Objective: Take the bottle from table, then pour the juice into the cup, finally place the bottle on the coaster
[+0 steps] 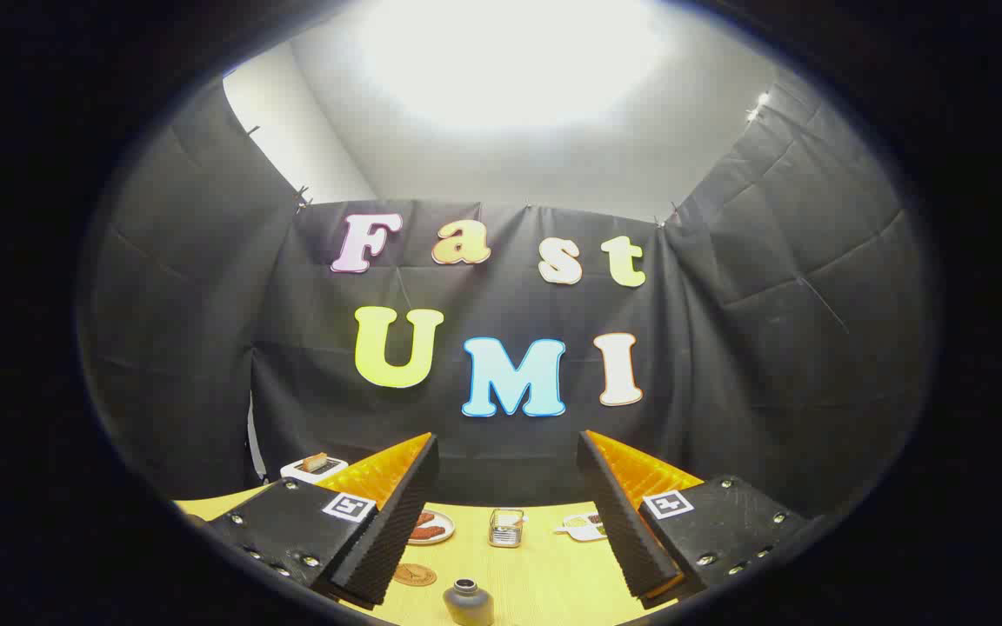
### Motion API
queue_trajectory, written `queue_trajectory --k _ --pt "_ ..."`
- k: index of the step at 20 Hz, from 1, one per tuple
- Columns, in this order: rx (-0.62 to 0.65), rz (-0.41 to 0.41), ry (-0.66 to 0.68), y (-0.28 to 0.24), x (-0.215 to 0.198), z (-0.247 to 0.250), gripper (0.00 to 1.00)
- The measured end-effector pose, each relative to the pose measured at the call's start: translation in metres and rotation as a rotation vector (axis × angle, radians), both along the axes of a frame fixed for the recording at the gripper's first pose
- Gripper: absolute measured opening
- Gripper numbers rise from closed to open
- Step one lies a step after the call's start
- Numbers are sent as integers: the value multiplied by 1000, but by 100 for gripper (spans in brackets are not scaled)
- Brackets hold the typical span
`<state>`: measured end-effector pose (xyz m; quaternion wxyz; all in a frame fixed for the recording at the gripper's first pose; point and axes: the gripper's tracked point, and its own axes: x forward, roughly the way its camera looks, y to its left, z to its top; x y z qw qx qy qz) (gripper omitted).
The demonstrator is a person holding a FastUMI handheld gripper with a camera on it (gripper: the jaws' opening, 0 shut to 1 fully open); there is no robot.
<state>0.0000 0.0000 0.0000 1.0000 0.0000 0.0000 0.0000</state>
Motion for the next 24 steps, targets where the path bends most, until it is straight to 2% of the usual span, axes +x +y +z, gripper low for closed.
queue_trajectory --k 24 --pt "-11 93 -15 11 9 -13 97"
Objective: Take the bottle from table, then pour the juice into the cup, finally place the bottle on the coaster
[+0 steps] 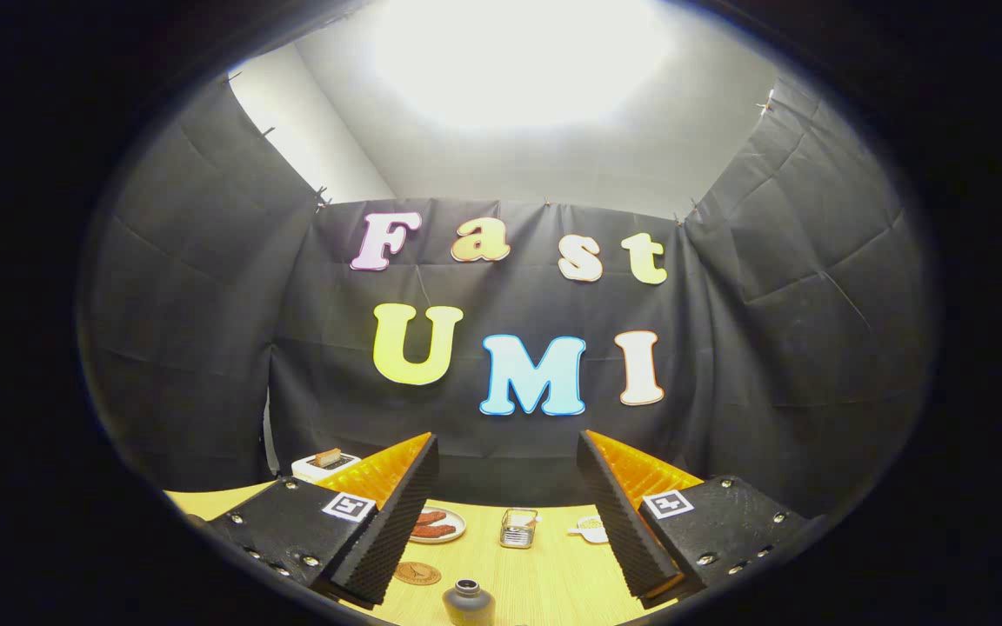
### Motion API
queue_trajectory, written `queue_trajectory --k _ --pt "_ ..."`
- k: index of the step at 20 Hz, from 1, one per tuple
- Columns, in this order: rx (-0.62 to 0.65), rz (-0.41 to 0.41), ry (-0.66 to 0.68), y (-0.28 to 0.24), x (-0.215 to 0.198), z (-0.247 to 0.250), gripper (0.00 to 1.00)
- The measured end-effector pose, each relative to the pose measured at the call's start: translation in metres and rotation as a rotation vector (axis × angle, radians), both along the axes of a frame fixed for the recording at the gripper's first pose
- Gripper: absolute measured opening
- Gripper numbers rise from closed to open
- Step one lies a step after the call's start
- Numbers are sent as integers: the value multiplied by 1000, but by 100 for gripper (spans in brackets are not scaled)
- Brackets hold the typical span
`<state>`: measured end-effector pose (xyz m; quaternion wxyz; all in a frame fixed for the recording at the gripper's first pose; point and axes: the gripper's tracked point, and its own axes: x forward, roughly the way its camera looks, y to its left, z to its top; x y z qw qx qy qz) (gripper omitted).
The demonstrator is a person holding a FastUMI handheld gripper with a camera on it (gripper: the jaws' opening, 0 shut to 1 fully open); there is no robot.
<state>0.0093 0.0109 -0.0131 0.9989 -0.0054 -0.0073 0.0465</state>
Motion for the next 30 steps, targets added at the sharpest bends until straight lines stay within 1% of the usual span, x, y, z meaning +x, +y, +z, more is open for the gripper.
queue_trajectory --k 6,12,19,25,30 --pt "3 58 1 12 1 -24 97" --pt "24 76 41 14 3 -57 97" --pt "28 85 129 12 4 -112 97" --pt "16 119 214 16 5 -157 97" --pt "33 153 255 23 6 -181 97"
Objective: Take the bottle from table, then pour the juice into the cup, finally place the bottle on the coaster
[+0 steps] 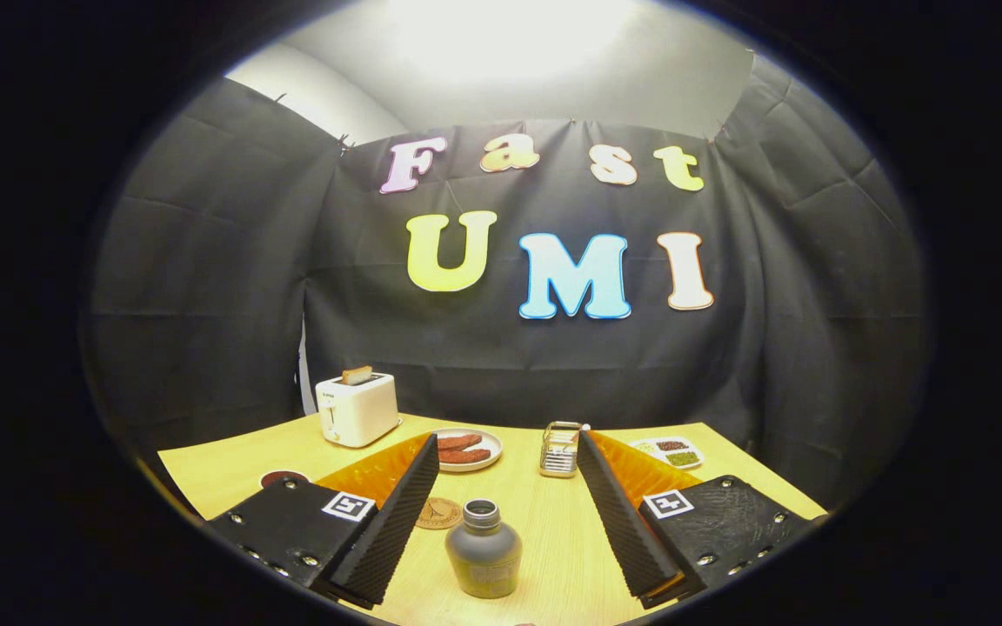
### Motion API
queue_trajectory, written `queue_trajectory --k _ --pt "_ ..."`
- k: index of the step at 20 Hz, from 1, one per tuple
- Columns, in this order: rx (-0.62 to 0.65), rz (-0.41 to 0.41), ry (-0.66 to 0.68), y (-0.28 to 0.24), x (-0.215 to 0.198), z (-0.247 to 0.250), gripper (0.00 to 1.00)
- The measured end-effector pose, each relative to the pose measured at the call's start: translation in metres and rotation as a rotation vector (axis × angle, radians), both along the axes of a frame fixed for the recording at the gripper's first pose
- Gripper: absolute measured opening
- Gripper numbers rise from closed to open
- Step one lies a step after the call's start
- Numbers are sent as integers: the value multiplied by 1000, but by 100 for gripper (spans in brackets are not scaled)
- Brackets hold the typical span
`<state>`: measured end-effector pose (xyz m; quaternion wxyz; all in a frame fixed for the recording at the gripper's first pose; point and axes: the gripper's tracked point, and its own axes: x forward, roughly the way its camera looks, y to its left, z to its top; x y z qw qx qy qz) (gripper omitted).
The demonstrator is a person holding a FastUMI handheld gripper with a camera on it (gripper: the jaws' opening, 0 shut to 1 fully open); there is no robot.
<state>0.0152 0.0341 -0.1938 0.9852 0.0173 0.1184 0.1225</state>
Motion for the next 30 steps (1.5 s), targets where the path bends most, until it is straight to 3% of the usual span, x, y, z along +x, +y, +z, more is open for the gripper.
queue_trajectory --k 30 --pt "-74 130 282 21 -19 -154 97"
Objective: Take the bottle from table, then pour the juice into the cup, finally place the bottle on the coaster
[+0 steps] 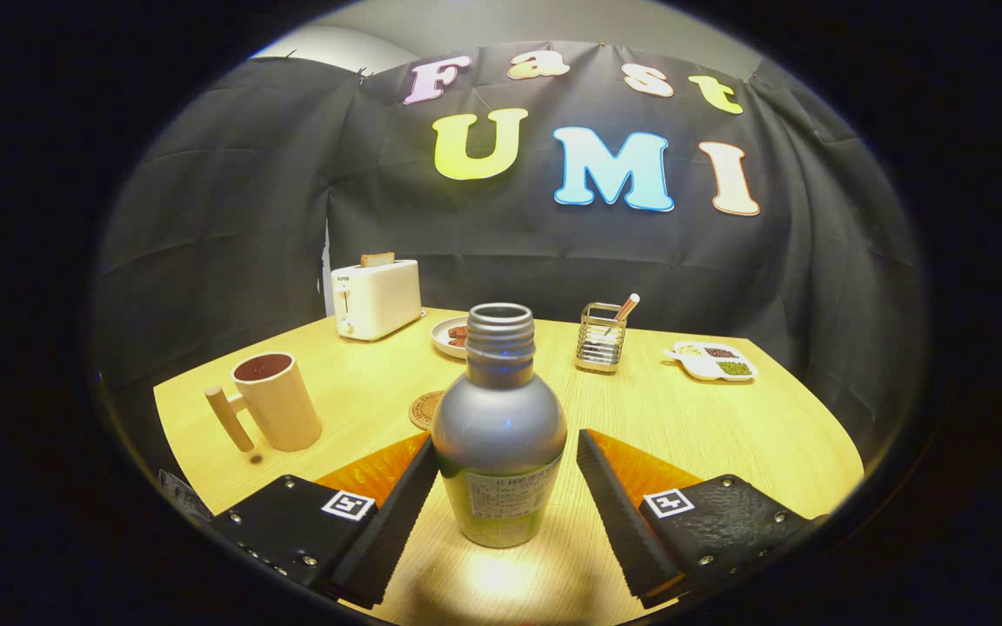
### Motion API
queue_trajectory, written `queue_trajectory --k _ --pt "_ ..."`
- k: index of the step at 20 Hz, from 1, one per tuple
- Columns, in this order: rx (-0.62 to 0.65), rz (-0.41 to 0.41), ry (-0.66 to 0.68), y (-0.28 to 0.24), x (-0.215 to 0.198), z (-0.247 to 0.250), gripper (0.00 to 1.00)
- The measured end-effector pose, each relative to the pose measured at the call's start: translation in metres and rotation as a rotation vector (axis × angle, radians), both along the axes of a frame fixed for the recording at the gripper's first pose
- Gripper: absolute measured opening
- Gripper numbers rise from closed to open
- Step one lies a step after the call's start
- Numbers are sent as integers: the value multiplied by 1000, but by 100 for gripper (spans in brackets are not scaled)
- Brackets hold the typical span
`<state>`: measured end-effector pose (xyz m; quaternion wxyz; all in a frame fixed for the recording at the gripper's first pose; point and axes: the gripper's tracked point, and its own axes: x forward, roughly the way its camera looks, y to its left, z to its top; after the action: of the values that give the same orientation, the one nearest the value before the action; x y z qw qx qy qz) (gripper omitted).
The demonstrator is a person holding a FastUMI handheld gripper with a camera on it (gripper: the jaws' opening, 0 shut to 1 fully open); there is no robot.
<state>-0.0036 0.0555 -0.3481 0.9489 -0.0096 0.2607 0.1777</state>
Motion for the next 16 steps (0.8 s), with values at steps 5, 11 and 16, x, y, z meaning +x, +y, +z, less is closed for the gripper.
queue_trajectory --k 5,11,16 --pt "-10 3 33 0 -4 -20 97" --pt "-19 3 55 2 -6 -32 97" --pt "-20 5 49 6 -2 -29 92"
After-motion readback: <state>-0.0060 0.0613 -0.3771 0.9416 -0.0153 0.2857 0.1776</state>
